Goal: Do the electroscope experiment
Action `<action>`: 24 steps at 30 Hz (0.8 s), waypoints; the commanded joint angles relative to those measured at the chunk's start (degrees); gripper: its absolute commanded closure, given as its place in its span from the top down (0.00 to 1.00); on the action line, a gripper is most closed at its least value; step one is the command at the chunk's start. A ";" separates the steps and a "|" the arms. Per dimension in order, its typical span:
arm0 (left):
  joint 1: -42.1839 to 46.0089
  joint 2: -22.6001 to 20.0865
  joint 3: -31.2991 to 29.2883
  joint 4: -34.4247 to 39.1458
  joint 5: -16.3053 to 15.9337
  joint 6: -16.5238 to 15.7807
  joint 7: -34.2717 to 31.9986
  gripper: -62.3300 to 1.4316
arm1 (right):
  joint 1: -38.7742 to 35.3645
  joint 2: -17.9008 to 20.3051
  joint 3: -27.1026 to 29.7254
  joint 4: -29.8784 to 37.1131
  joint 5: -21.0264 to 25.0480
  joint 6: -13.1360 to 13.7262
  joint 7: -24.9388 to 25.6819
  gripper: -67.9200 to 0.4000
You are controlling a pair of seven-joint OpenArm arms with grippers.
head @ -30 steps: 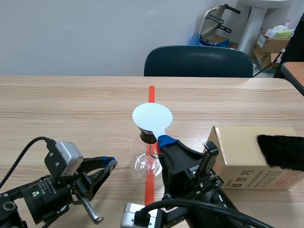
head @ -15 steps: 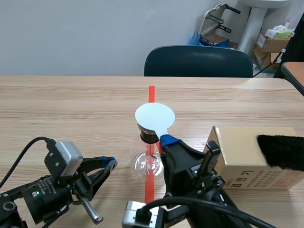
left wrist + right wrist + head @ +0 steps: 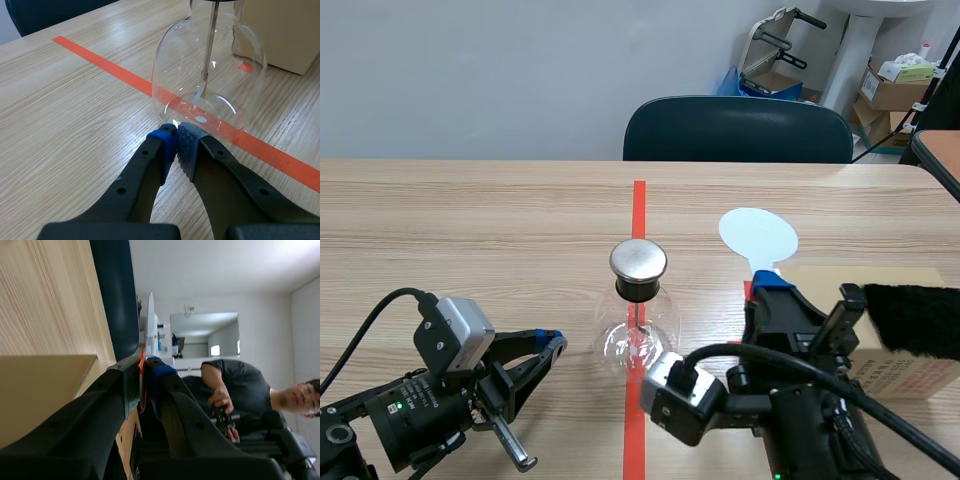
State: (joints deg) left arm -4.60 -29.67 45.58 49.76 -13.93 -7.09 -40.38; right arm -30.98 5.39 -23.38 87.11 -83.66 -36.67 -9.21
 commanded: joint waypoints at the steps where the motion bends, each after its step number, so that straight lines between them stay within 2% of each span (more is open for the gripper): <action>1: 0.15 0.28 -0.04 1.25 -0.17 -0.09 -0.76 0.09 | 0.63 0.00 0.07 1.01 -0.04 -0.83 -1.44 0.03; 10: 0.15 0.28 -0.04 1.25 -0.17 -0.09 -0.76 0.09 | 0.63 0.00 0.07 1.01 -0.04 -0.83 -7.45 0.03; 24: 0.15 0.28 -0.04 1.25 -0.17 -0.09 -0.76 0.09 | 0.48 0.00 0.04 1.01 -0.04 -0.83 -6.95 0.03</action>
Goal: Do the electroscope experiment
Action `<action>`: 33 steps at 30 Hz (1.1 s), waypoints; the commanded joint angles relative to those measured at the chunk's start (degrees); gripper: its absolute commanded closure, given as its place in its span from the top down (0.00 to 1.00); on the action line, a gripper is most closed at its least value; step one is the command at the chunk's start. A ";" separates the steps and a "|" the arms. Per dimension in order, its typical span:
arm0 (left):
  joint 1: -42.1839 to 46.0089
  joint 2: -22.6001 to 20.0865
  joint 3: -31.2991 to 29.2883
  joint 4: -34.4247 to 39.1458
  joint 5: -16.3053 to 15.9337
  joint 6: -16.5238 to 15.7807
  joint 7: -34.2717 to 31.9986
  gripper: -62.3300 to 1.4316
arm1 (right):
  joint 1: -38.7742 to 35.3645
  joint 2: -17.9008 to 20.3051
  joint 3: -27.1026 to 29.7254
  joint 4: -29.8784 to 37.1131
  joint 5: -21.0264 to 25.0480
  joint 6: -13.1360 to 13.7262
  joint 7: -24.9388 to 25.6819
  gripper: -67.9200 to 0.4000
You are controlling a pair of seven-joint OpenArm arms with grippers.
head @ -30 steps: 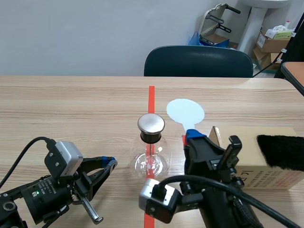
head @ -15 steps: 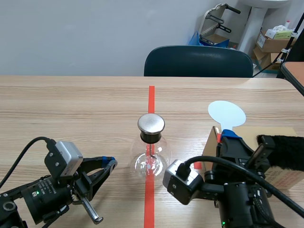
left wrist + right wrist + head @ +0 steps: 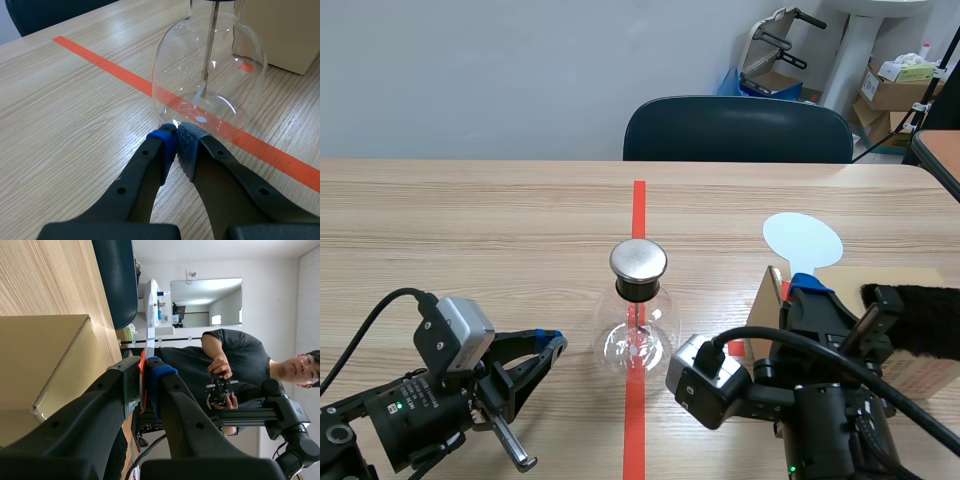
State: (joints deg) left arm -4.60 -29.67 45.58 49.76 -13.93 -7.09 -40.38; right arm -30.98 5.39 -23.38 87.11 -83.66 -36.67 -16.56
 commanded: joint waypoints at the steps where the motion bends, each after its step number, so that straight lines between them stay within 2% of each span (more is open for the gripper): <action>1: 0.15 0.28 -0.04 1.25 -0.17 -0.09 -0.76 0.09 | 0.50 0.00 0.07 1.01 -0.04 -0.83 0.90 0.03; 6: 0.15 0.28 -0.04 1.25 -0.17 -0.09 -0.76 0.09 | 0.50 0.00 0.07 1.01 -0.04 -0.83 5.60 0.03; 17: 0.15 0.28 -0.04 1.25 -0.17 -0.09 -0.76 0.09 | 0.50 0.00 0.07 1.01 -0.04 -0.85 21.55 0.03; 22: 0.15 0.28 -0.04 1.25 -0.17 -0.09 -0.76 0.09 | 0.50 0.00 0.07 1.01 -0.04 -0.85 27.32 0.03; 28: 0.15 0.28 -0.04 1.25 -0.17 -0.09 -0.76 0.09 | 0.50 0.00 0.07 1.01 -0.04 -0.85 30.99 0.03; 33: 0.15 0.28 -0.04 1.25 -0.17 -0.09 -0.76 0.09 | 0.50 0.00 0.07 1.01 -0.04 -0.85 31.54 0.03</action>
